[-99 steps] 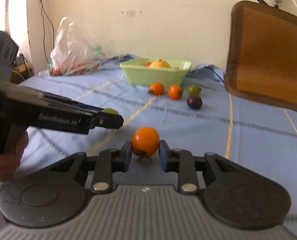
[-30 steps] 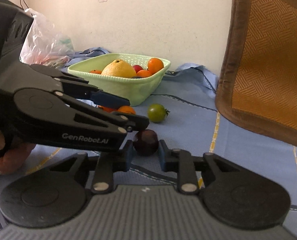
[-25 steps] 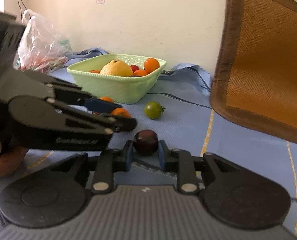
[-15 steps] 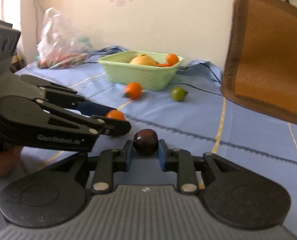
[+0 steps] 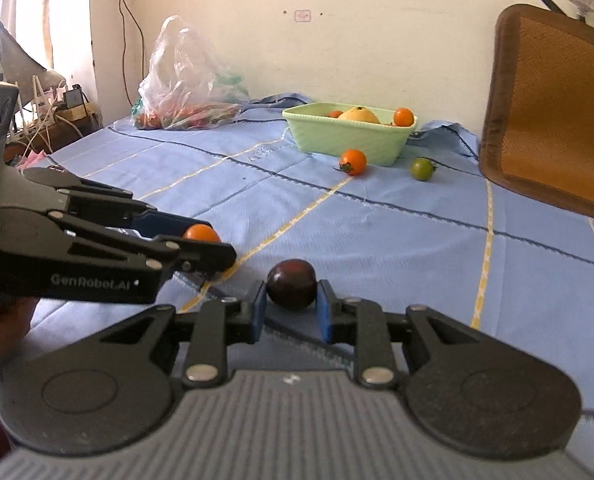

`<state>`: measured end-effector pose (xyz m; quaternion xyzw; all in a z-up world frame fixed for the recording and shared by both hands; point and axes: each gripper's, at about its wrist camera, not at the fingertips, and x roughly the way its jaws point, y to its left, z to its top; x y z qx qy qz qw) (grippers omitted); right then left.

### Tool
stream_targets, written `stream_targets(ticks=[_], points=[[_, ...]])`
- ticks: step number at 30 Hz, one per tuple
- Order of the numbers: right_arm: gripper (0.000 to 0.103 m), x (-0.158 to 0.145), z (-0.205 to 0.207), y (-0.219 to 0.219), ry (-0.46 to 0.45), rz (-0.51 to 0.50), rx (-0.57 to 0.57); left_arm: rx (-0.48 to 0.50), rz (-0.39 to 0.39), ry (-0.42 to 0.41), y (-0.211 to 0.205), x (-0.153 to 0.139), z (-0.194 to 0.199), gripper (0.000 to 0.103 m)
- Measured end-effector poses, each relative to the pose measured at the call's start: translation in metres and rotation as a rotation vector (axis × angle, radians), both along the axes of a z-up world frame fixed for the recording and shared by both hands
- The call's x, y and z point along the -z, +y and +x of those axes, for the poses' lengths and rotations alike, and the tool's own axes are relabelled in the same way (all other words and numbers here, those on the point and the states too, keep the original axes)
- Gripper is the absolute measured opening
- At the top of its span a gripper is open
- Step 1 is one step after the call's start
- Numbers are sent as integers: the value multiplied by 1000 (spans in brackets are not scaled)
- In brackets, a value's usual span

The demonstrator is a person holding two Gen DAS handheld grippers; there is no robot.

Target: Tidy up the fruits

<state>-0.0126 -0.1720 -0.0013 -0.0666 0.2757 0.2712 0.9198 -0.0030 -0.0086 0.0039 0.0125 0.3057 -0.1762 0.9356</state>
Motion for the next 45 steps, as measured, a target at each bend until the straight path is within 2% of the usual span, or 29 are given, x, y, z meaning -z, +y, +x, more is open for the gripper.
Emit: stream_targets(ticks=[3,4,8,16,26,31,45], points=[[31,2,-6,0,-25,0,36,-51,-6,6,-2,5,3,35],[35,4,-6,-1,-38,3,56,-60,3,3,-5,5,4,36],[42,10,-5,-2,-24,18,93,-91,63,-22,-18,7,4,41],[43,12,-14,4,-62,-20,102,-122,100,-31,-22,9,5,44],[44,13,-16,4,-67,-21,111,-158,93,-28,-19,9,6,45],[45,12,-17,3,-71,-25,115,-174,93,-25,-17,10,7,50],[46,13,-19,6,-84,-41,126,-173,91,-26,-16,10,7,54]])
